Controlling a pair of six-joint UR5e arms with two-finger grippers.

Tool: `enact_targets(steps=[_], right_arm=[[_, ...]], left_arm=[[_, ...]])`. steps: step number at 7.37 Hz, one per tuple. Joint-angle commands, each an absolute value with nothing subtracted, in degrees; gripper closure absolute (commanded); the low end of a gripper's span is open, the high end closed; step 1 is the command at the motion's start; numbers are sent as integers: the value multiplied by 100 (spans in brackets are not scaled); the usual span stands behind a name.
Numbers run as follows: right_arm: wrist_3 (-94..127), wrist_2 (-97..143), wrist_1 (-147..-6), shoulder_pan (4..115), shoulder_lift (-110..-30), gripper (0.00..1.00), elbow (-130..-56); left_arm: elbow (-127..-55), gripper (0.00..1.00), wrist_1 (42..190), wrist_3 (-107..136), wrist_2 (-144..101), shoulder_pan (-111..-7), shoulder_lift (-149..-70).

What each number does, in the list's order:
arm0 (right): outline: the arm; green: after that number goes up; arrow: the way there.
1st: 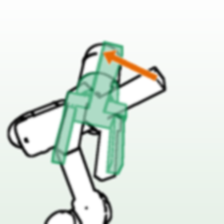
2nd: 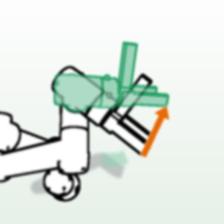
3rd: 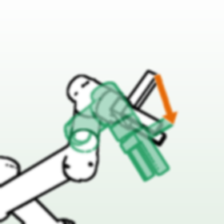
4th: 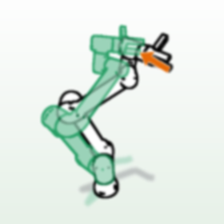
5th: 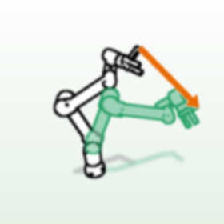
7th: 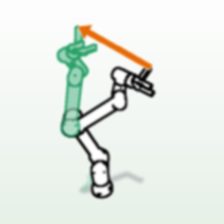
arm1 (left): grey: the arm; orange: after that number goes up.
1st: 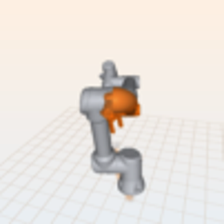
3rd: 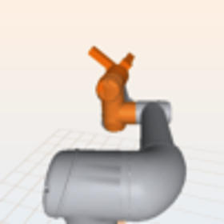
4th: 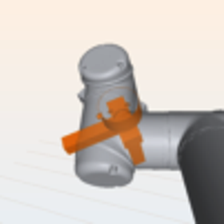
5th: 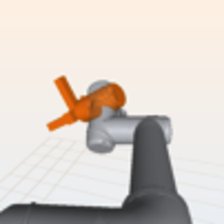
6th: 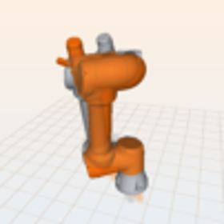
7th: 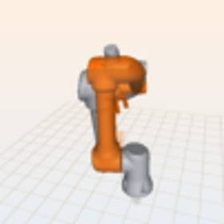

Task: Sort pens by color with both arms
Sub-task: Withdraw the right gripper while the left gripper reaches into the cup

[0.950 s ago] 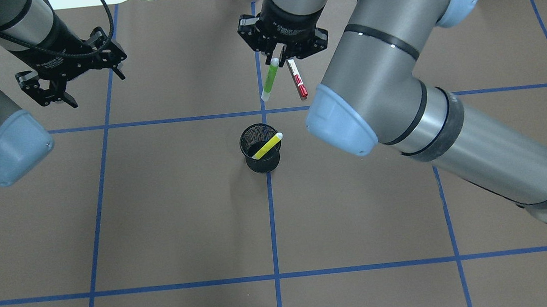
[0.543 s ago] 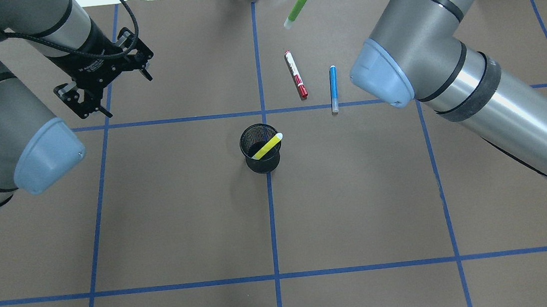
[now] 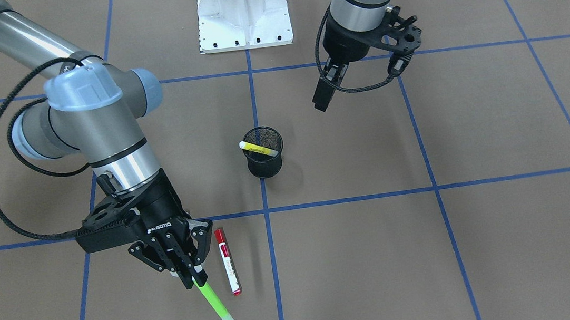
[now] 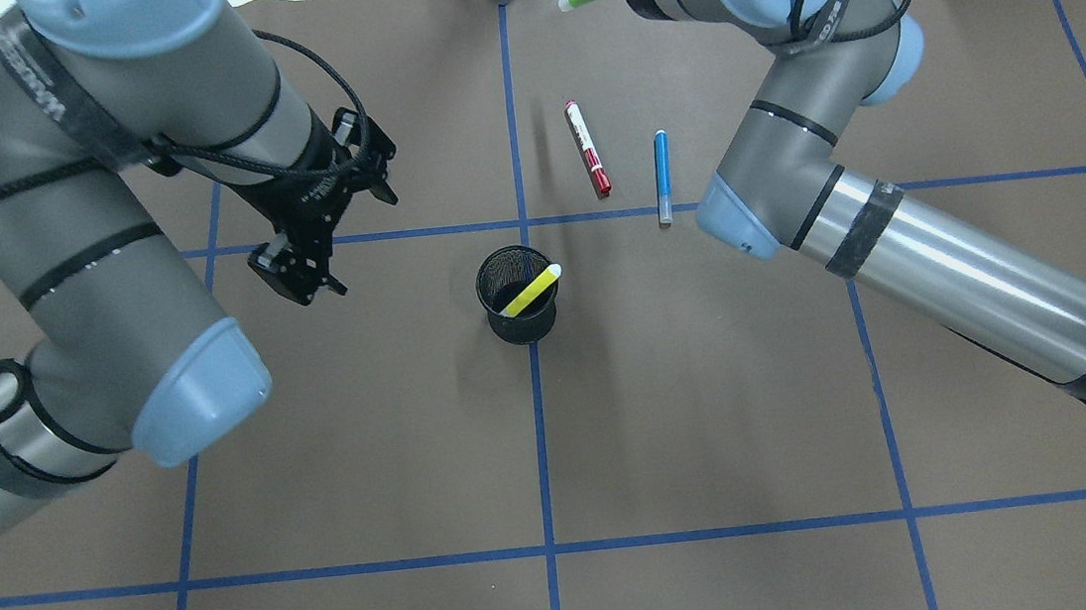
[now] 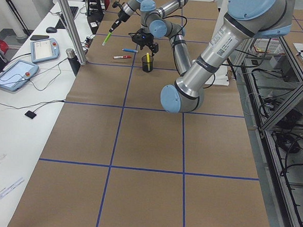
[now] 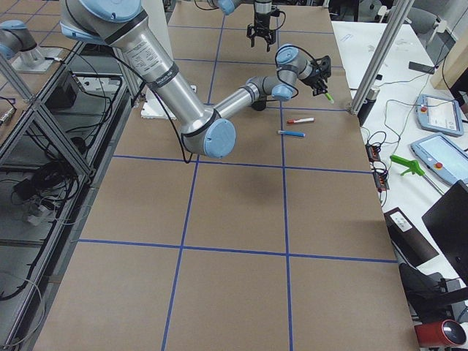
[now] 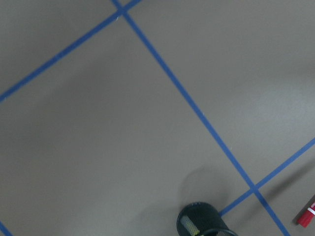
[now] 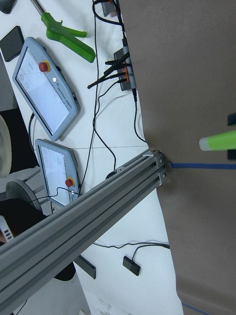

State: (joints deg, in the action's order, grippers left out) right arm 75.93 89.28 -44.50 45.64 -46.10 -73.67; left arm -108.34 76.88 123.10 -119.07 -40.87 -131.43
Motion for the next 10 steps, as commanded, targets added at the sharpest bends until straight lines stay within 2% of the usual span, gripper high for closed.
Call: enact_targets(steps=[1,3,4,5,7,8,9,10], right_arm=[[8626,8702,-4148,4028,-4676,81,-7181],[9017,8456,-4131,3745,-4702,80,-7189],[9018,8446,-4061,3709,-4702,65,-7189],[9026,8446,-4026,3752,-4711,3,-7198],[8974,8682,-4034,3997,-4789,0,-7259],[8956,9615,-4043,4486,-4807,0,-7260],[8965,10050,-4095,4813,-4842,0,-7251],[8947,10333,-4348,5121,-4930,0,-7260]], left_arm=[[-10234,0,8496,13355,-11419,-3552,-13340],[-9539,0,9182,14086,-11233,-3463,-13736],[-9510,0,9211,14211,-11119,-3445,-13781],[-9449,0,9289,14255,-11066,-3437,-13781],[-9247,0,9675,14519,-10881,-3419,-13764],[-9237,0,9677,14537,-10881,-3410,-13772],[-9185,2,9668,14555,-10863,-3297,-13781],[-9037,10,9703,14790,-10654,-3183,-13807]])
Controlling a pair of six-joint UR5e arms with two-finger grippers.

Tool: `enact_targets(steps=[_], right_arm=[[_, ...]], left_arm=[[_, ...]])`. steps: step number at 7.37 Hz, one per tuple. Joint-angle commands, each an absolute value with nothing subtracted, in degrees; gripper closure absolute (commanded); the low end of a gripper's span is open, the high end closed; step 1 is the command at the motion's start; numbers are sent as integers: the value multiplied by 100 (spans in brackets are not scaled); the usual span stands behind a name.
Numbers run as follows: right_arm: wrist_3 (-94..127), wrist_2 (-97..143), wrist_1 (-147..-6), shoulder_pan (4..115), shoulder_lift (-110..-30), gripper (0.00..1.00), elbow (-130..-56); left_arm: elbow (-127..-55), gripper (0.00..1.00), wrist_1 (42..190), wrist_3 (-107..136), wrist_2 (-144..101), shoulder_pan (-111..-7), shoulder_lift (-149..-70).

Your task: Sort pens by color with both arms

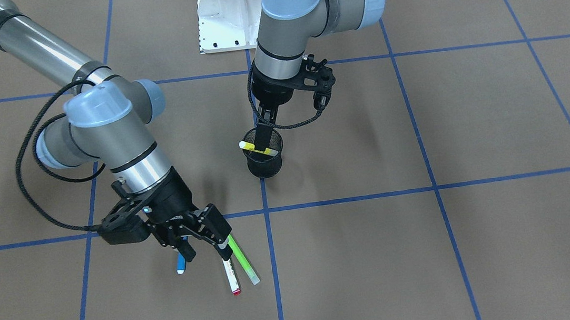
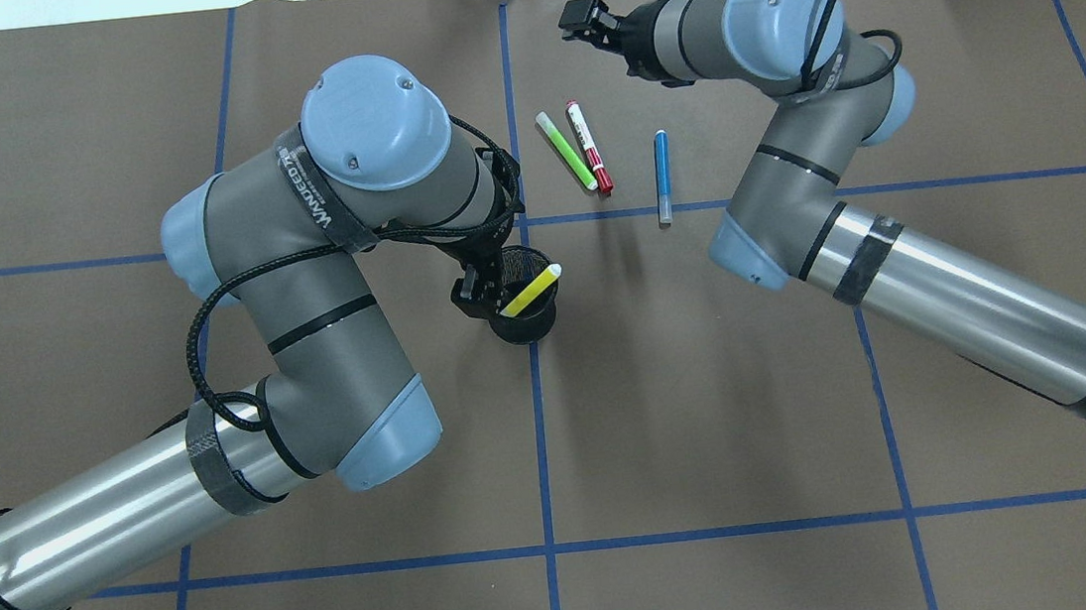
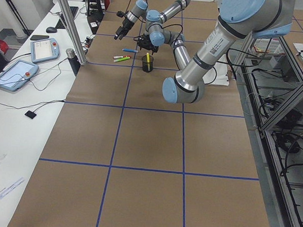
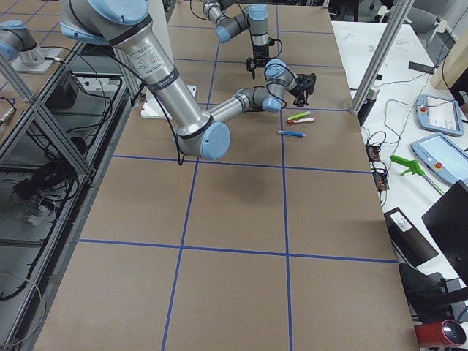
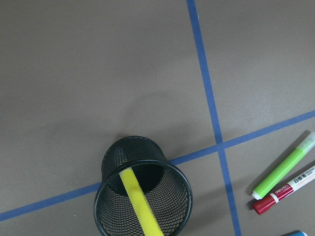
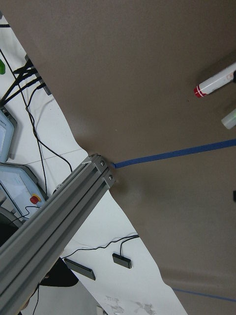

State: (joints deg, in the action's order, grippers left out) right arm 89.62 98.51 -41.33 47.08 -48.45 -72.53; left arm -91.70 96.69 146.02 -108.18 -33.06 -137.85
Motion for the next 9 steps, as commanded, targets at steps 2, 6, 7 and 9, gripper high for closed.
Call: enact_targets(steps=[2,6,7,9], right_arm=[[8440,11133,-4658,5903,-5280,0,-7382],[7385,12709,-5207,6834,-6273,0,-7594],[7157,12822,-5873,6899,-6336,0,-7829],[7215,12911,-7356,6865,-6346,0,-8372]], left_arm=[[-8737,17,9765,14906,-10556,-3033,-14035],[-8332,35,9773,14933,-10512,-3023,-14414],[-8332,39,9773,14889,-10486,-3032,-14414],[-8315,39,9765,14827,-10477,-3024,-14370]])
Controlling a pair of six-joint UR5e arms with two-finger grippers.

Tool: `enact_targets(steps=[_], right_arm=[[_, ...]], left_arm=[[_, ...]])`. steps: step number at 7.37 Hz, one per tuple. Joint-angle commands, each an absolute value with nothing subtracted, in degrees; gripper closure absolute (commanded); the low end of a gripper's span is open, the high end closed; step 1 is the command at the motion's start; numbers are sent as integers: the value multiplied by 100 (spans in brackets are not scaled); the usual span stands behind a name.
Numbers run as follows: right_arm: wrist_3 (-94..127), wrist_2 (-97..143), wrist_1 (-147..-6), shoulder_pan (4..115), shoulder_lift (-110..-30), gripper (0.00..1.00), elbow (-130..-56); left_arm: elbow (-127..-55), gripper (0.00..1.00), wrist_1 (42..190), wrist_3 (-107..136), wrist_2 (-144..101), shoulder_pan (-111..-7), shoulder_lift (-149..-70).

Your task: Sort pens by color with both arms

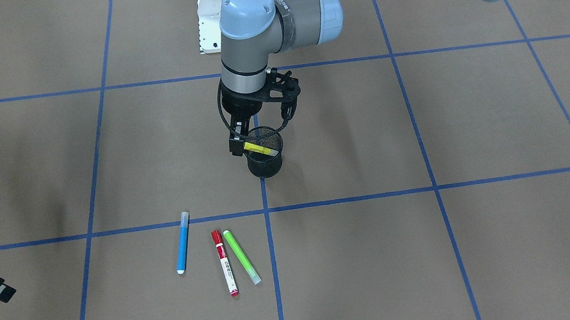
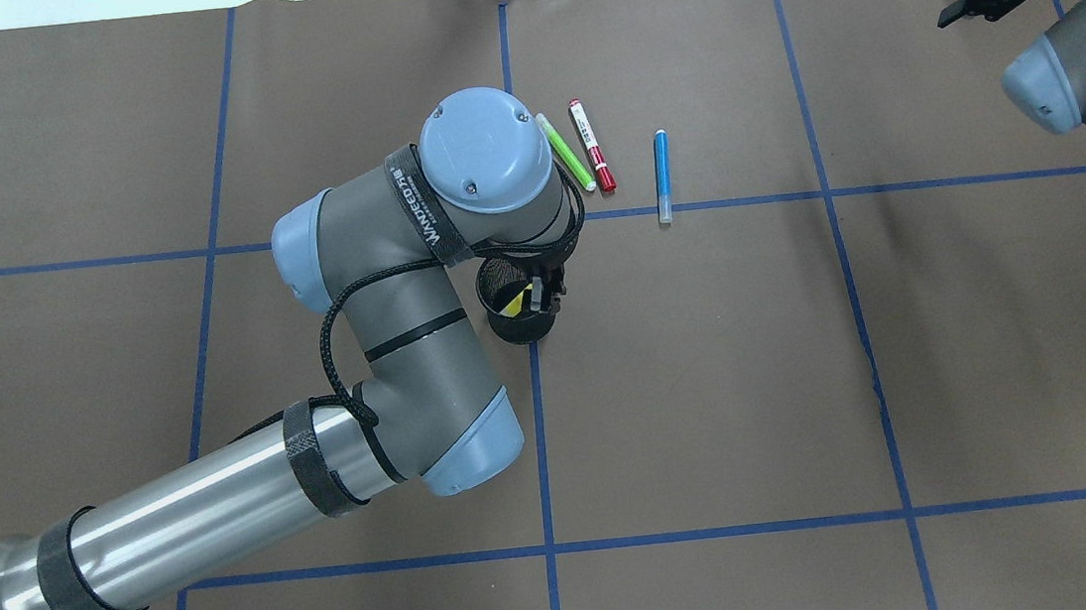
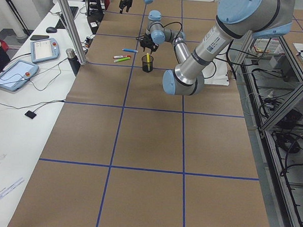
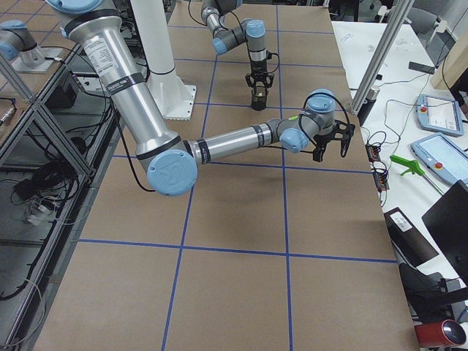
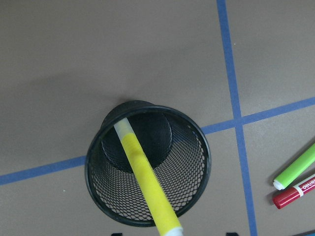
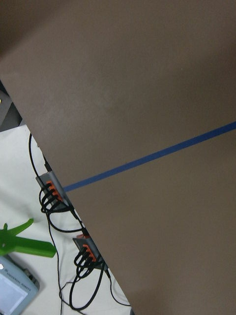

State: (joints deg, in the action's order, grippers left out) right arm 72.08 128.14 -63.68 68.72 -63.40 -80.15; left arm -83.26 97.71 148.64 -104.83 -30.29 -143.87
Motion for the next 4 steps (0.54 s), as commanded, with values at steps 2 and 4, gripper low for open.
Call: enact_targets(steps=[2,4], right_arm=[[6772,12553,-10174,6741,-6232,0,-9688],[4090,12070,-11439,6863,-6302,0,-10308]], left_arm=[[-8306,39,9747,14836,-10468,-3023,-14335],[-8306,51,9747,14836,-10424,-3023,-14326]])
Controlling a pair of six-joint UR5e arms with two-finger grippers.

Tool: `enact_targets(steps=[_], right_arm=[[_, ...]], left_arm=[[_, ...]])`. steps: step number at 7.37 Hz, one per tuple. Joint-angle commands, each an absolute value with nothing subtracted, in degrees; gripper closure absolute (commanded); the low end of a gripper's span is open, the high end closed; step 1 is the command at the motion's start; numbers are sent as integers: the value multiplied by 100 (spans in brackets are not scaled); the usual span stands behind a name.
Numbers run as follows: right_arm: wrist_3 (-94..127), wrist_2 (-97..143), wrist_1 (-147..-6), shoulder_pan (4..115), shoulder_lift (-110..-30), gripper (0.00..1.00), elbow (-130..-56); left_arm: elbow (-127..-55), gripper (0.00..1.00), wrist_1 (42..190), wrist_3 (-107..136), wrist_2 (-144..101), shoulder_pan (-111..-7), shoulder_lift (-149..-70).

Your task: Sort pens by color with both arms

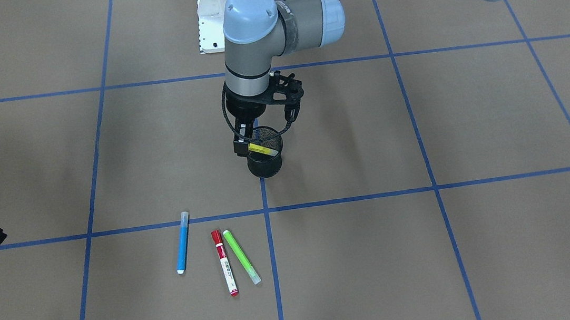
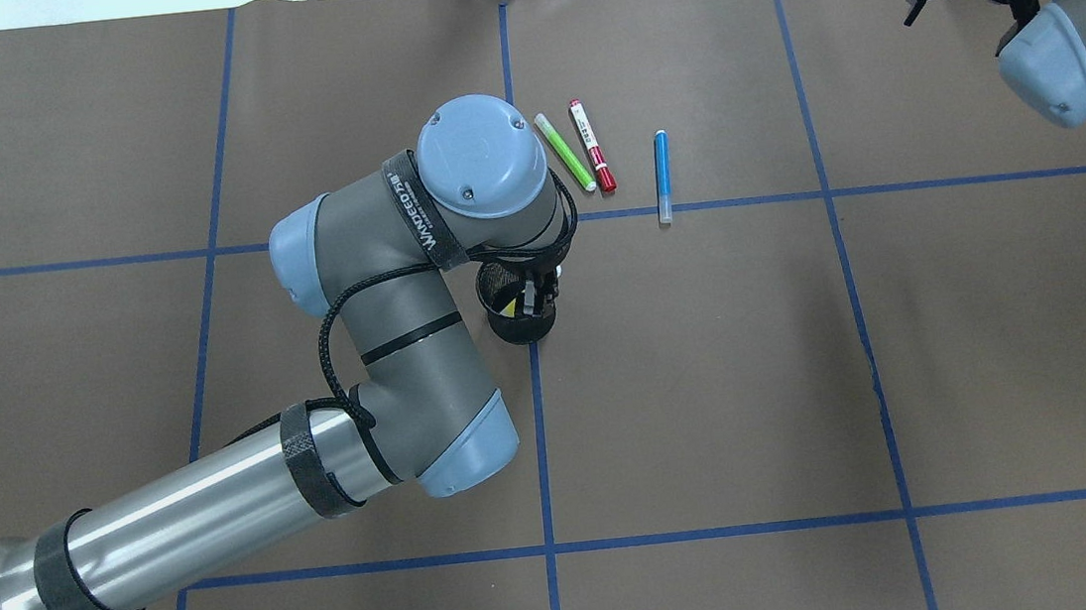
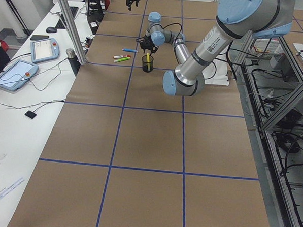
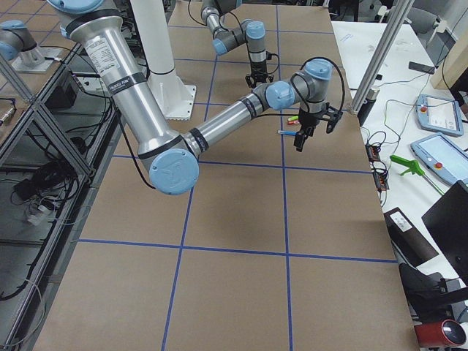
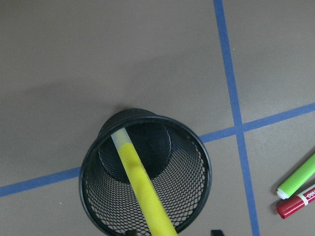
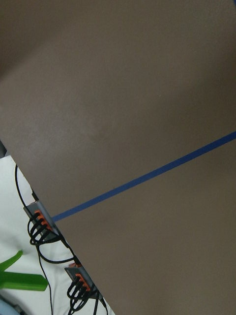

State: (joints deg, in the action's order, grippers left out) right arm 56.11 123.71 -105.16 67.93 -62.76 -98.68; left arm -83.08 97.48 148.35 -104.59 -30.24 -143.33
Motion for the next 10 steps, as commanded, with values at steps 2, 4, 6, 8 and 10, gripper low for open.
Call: enact_targets(steps=[2,4,6,8,10], right_arm=[[2552,12181,-11408,7110,-6748,0,-10493],[1990,12199,-10720,7311,-7352,0,-10390],[1977,12313,-9174,7531,-8406,0,-10117],[1934,12750,-8789,7786,-8867,0,-10072],[1419,13130,-8754,8128,-9208,0,-10256]], left_arm=[[-8306,78,9747,14836,-10424,-3023,-14335],[-8332,100,9747,14827,-10424,-3023,-14335],[-8445,100,9712,14731,-10433,-3023,-14352],[-9005,100,9198,14373,-10468,-3067,-14344],[-9665,100,8554,14107,-10494,-3128,-14370]])
